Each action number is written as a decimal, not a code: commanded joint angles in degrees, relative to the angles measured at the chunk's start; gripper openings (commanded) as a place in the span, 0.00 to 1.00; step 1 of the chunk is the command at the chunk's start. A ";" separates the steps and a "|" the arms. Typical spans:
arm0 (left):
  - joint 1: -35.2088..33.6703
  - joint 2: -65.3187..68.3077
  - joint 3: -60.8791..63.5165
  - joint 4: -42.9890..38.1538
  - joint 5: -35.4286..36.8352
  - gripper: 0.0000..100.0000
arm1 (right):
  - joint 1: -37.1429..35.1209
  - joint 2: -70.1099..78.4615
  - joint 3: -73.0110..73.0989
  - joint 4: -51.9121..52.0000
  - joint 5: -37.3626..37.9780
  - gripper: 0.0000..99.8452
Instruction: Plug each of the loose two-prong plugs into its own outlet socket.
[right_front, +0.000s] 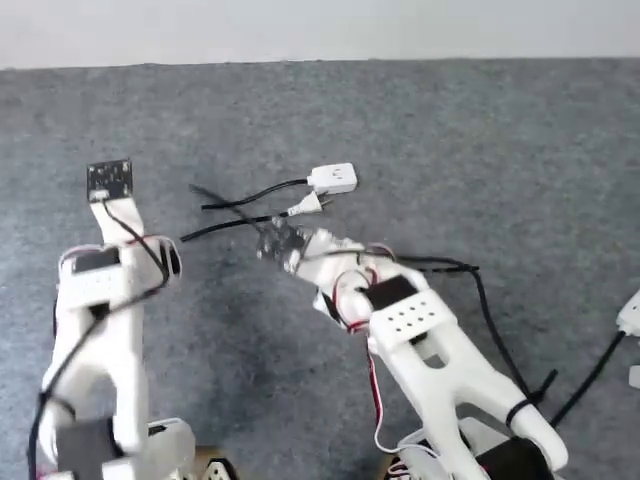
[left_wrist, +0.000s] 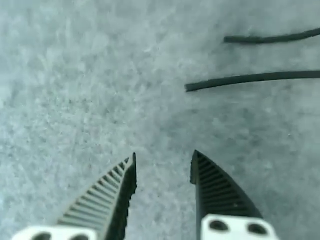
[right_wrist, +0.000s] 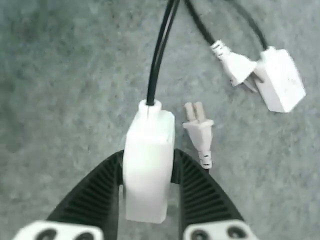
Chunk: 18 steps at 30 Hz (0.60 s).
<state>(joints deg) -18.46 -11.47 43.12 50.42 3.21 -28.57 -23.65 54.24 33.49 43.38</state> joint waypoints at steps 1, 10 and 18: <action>-1.32 5.63 -7.16 1.58 0.53 0.17 | 2.15 -2.24 6.59 -12.18 9.05 0.01; -3.52 3.60 -7.16 0.62 0.97 0.17 | 6.37 -2.15 15.12 -25.10 19.34 0.01; -3.43 3.60 -7.16 0.44 0.97 0.17 | 6.81 -2.15 5.36 1.19 19.16 0.25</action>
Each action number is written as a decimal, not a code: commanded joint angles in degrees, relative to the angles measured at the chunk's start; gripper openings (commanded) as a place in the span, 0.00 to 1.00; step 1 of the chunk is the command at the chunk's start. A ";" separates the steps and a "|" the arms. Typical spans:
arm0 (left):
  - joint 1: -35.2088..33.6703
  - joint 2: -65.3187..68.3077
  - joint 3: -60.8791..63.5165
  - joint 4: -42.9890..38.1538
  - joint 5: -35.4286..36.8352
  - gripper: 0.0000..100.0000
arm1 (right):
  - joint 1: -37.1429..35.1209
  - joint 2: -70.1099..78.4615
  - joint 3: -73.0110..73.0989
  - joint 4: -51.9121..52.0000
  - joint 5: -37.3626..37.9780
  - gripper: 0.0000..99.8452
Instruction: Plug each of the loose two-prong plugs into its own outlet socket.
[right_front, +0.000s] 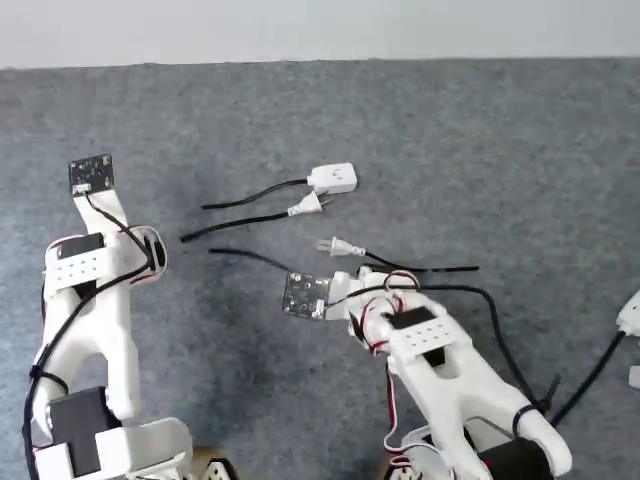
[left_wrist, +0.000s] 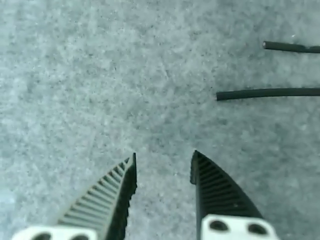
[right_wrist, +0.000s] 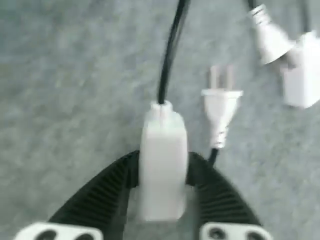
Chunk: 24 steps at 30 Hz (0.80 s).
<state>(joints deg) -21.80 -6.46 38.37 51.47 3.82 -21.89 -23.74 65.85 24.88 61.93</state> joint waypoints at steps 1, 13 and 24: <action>-0.09 -1.41 -2.42 -0.62 0.35 0.17 | -0.13 -2.07 -6.86 11.38 0.62 0.25; 1.67 -1.76 -2.95 -0.62 0.09 0.17 | 0.92 -8.66 -12.66 16.92 -6.51 0.21; 10.64 -1.14 -9.01 9.67 -1.41 0.17 | 4.44 -24.57 -9.93 19.47 -29.10 0.01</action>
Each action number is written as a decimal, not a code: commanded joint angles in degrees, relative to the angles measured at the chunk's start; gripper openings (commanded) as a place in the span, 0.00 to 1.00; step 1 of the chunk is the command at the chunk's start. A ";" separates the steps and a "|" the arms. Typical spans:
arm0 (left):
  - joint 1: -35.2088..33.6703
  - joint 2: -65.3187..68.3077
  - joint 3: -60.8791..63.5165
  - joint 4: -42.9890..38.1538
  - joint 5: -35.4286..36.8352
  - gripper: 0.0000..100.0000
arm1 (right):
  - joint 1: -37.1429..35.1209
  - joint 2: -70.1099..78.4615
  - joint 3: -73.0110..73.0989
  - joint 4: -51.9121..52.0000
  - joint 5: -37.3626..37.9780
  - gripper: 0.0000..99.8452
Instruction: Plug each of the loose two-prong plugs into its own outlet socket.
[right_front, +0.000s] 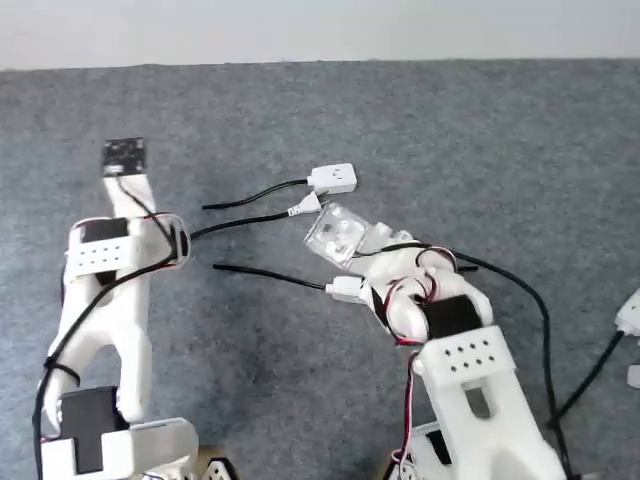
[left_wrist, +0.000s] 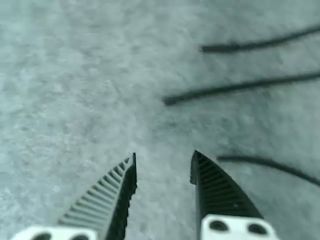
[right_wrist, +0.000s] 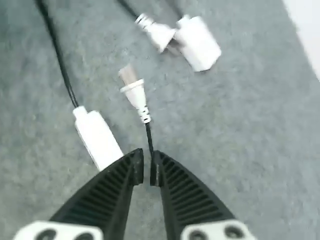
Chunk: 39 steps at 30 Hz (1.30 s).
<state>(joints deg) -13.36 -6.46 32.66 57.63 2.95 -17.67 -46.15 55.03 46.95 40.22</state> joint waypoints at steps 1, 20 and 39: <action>2.64 -1.14 -3.38 4.13 -0.53 0.17 | 0.13 -1.45 2.29 -5.58 -10.46 0.01; 2.37 16.88 -10.33 6.15 5.10 0.17 | 2.95 28.53 -3.34 -28.35 -22.86 0.01; 0.44 16.79 -10.24 6.24 4.75 0.17 | 0.04 31.69 -3.08 -21.58 -22.68 0.01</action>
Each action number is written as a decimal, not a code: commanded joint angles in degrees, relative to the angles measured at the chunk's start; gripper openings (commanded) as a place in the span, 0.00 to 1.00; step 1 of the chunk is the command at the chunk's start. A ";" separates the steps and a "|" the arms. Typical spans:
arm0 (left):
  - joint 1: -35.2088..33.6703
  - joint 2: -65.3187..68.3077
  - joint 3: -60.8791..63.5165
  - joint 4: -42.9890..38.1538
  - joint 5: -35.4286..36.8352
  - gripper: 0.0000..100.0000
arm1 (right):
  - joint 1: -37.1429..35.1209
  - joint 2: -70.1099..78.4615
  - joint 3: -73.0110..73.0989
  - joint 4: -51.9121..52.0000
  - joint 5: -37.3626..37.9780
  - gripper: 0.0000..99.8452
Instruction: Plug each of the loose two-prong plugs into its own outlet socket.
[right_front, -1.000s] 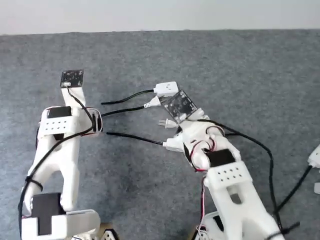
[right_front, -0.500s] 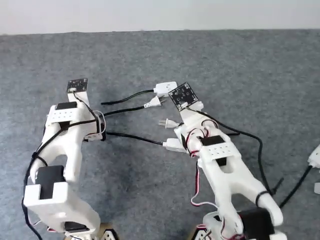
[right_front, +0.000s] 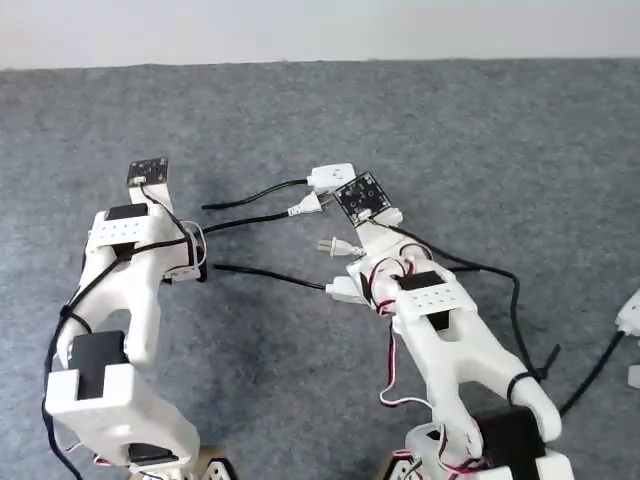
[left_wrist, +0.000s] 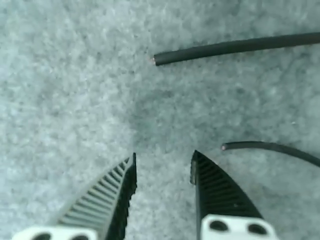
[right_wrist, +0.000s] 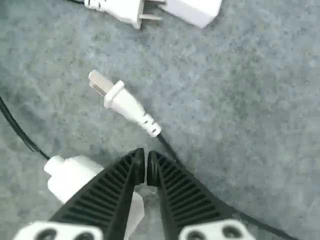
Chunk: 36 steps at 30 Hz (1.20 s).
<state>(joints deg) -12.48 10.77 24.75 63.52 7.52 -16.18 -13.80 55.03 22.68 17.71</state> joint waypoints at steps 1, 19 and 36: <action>-0.44 -0.44 -2.33 0.35 0.18 0.17 | -2.07 -0.66 -3.08 3.74 -0.18 0.01; 7.03 -14.51 10.07 -9.67 -22.86 0.18 | 3.56 -30.02 11.25 9.71 -4.66 0.01; 32.35 -16.26 5.41 2.20 -55.56 0.26 | 25.36 -64.31 22.59 30.29 -2.11 0.01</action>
<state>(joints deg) 14.42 -2.07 32.75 61.49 -40.75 6.33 -74.99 78.07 50.90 13.67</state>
